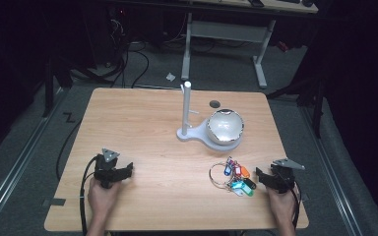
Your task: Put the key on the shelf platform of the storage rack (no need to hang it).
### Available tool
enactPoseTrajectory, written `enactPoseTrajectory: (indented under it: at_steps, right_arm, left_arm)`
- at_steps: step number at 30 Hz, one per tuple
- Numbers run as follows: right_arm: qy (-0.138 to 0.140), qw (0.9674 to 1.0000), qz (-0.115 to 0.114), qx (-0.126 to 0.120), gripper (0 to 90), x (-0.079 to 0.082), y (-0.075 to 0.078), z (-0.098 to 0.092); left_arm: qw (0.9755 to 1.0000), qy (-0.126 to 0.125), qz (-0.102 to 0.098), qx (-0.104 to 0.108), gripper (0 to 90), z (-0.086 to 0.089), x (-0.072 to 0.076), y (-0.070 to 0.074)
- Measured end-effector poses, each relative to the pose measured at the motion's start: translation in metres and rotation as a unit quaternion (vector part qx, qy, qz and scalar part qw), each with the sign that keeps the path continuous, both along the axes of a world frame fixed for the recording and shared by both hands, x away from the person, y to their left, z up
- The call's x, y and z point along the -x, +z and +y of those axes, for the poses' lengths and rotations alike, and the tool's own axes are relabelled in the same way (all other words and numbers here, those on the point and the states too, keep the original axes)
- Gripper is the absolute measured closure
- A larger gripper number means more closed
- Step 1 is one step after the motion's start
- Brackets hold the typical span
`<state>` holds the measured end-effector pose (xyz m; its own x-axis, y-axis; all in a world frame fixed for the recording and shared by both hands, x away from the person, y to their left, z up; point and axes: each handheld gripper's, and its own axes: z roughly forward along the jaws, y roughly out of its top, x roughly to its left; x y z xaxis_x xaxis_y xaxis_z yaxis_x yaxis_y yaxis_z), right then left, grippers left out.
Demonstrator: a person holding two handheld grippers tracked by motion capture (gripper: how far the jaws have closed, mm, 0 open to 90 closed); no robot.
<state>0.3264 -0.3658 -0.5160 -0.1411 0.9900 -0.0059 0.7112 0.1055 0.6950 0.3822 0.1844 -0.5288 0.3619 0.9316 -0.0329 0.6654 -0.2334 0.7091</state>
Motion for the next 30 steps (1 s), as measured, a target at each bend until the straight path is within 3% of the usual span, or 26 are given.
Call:
enactPoseTrajectory:
  at_steps: [7, 12, 18, 26, 30]
  right_arm:
    - [0.0, 1.0, 0.0, 0.002, 35.8, 0.0, 0.0, 0.0]
    - [-0.004, 0.9998, 0.0, -0.019, 38.5, 0.0, 0.001, 0.001]
    - [0.002, 0.9997, -0.004, -0.023, 39.5, 0.001, 0.003, 0.002]
    - [0.023, 0.9991, -0.025, -0.025, 41.4, 0.003, 0.012, 0.006]
    - [0.029, 0.9981, -0.035, -0.043, 43.0, 0.005, 0.015, 0.009]
  left_arm:
    - [1.0, 0.001, -0.001, 0.0, 23.0, 0.0, 0.0, 0.0]
    - [1.0, 0.001, -0.001, 0.0, 23.0, 0.0, 0.0, 0.0]
    - [1.0, 0.001, -0.001, 0.0, 23.0, 0.0, 0.0, 0.0]
    - [1.0, 0.001, -0.001, 0.0, 23.0, 0.0, 0.0, 0.0]
    - [1.0, 0.001, -0.001, 0.0, 23.0, 0.0, 0.0, 0.0]
